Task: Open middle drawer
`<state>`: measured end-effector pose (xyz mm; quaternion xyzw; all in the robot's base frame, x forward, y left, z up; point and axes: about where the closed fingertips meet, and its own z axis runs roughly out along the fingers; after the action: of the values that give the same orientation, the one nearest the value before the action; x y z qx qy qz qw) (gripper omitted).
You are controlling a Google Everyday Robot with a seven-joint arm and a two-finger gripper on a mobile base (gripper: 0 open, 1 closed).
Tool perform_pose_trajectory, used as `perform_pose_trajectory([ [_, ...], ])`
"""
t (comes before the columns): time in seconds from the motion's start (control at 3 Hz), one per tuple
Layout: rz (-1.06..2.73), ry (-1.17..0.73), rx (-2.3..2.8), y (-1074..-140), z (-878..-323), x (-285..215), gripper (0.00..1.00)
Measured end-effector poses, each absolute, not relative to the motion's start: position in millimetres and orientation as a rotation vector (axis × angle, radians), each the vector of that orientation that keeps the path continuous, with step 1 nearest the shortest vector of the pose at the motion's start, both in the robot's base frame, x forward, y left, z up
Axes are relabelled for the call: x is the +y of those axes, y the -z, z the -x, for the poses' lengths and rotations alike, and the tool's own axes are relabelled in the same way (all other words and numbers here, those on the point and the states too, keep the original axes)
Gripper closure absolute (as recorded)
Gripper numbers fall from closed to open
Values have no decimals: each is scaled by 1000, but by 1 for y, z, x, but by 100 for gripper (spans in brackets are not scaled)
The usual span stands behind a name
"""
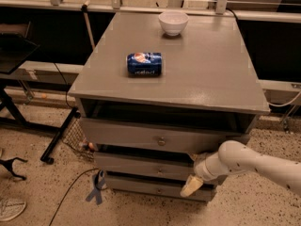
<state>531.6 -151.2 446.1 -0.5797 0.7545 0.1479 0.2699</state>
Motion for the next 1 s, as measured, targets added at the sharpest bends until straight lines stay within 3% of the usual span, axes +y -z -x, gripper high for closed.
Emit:
perform_pose_trajectory([
  [1.0, 1667, -242, 2070, -442, -525, -150, 0],
])
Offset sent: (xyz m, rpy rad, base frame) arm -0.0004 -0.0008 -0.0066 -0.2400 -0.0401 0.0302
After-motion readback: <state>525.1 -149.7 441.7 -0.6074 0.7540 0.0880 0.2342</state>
